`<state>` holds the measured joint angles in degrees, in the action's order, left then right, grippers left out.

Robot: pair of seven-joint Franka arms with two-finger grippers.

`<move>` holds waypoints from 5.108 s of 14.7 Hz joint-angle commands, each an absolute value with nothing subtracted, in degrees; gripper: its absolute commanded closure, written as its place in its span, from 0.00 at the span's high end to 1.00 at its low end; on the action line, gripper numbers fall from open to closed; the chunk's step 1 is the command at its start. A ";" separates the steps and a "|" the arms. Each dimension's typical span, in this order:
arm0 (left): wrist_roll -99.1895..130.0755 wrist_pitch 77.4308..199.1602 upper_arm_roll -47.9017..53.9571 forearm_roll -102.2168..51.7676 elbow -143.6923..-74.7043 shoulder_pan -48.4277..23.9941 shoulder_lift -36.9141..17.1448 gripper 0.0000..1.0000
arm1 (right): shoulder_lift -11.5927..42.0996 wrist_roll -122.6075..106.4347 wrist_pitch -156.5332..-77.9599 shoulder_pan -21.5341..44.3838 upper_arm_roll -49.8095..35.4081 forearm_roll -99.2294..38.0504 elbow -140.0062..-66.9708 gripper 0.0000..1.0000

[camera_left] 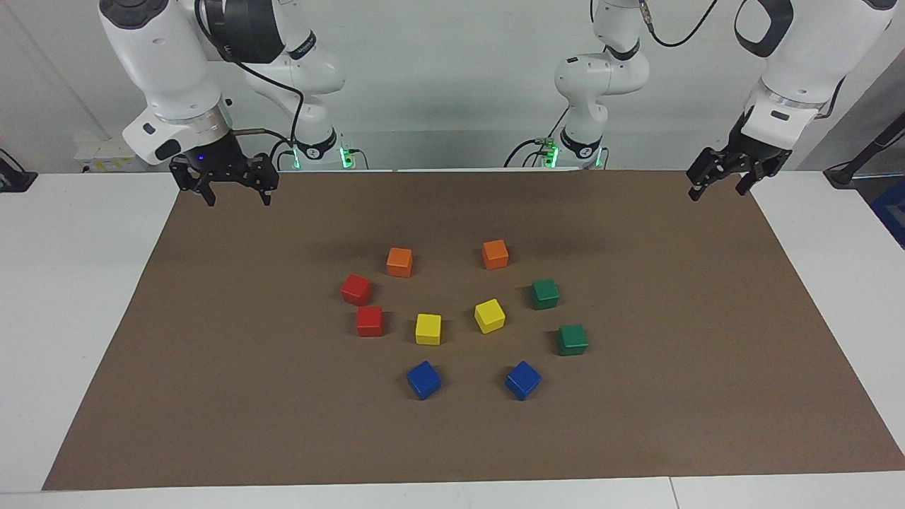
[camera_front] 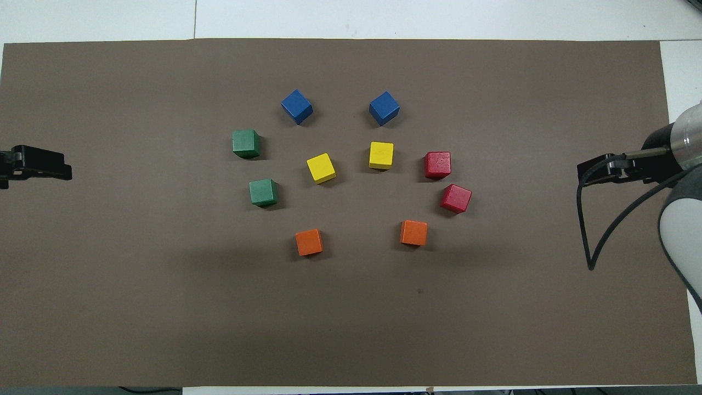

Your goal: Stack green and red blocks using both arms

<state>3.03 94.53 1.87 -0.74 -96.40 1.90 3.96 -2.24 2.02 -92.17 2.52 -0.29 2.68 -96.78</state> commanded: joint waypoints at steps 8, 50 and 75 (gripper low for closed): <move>2.37 96.33 2.02 -0.44 -100.09 1.50 6.15 1.00 | -5.27 1.58 -96.12 2.45 -0.62 2.29 -102.72 1.00; 26.37 135.97 1.41 -1.49 -117.25 -23.56 -15.21 0.00 | 8.44 37.88 -136.21 14.76 -1.14 -1.41 -123.83 1.00; -23.37 140.88 1.41 -1.49 -124.28 15.47 -10.19 0.00 | 9.93 17.17 -132.12 10.83 -0.70 0.00 -120.87 0.00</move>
<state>-21.54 138.19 0.90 -2.18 -123.42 14.73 -9.67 10.23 23.30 -136.18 13.90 -0.60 -0.65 -124.40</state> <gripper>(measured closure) 0.441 0.454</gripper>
